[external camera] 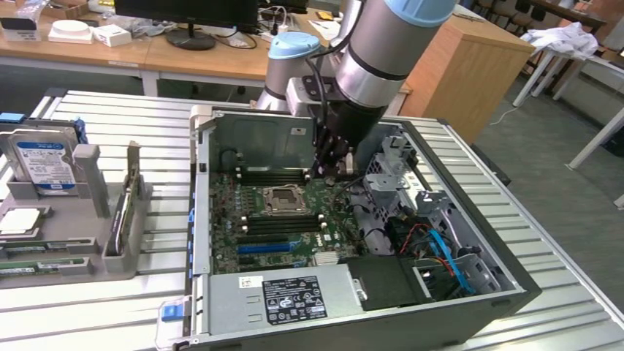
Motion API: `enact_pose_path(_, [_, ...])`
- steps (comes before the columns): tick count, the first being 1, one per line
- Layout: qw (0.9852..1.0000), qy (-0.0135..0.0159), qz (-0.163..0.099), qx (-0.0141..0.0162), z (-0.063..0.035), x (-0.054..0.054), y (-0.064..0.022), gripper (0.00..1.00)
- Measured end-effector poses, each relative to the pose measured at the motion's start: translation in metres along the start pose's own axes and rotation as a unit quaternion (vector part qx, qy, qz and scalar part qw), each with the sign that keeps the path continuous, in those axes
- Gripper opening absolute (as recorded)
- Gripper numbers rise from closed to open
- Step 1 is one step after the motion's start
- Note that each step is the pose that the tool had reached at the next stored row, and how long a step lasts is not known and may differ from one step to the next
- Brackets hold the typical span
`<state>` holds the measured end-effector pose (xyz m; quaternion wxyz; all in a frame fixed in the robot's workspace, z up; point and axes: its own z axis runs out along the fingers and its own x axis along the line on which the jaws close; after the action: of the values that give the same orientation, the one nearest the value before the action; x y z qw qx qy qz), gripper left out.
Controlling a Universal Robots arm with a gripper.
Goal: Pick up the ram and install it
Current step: 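Press down the ram until it locks into place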
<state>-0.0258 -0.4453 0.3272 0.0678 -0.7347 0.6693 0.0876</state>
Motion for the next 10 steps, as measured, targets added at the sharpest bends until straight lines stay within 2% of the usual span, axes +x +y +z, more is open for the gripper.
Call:
enact_pose_path(7, [0.9999,-0.0112,0.000,0.0011,-0.0052,-0.0012,0.0001,0.10])
enact_pose_path(10, [0.9998,-0.0195,-0.001,0.0018,-0.0092,-0.0021,0.0001,0.10])
